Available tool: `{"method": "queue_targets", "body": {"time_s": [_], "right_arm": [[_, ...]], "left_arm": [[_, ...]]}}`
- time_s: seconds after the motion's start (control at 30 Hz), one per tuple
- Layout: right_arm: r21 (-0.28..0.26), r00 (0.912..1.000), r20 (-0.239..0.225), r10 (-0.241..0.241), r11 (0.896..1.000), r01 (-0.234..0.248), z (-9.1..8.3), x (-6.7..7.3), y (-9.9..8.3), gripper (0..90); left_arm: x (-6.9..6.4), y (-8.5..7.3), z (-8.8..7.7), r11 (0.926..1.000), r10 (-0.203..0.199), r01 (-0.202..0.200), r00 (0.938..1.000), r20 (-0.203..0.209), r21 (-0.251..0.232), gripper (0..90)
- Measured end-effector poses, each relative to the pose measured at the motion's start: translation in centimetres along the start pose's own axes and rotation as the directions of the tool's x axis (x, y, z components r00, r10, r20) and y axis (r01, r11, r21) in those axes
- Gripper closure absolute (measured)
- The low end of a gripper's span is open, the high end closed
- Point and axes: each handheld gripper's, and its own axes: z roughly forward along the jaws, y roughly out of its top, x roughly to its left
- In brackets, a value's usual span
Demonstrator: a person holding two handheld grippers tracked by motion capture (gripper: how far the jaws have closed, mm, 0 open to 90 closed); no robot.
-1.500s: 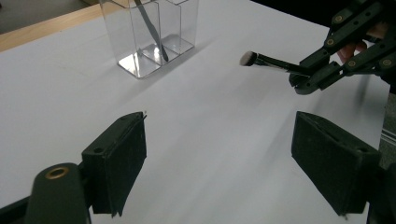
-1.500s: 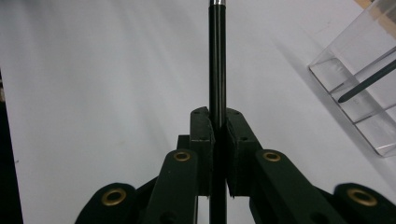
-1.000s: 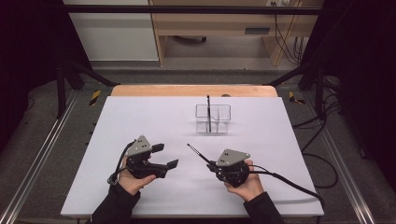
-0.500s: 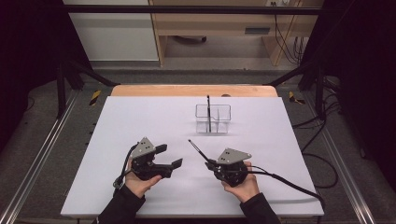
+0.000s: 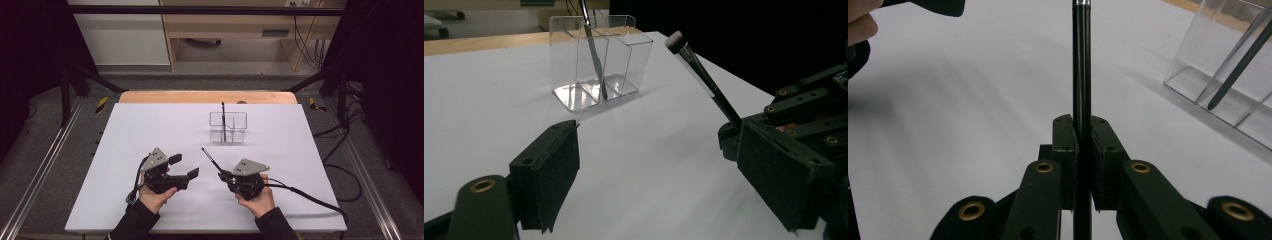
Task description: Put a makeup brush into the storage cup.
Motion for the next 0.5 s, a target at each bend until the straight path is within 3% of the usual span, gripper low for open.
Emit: {"method": "queue_targets", "body": {"time_s": [0.5], "right_arm": [[-0.037,0.9998,0.009,0.018,0.999,-0.018,0.0,0.1,0.1,83.9]], "left_arm": [[-1.1,0.5,0.8,0.9990,-0.021,0.022,0.9997,0.015,-0.040,17.0]]}}
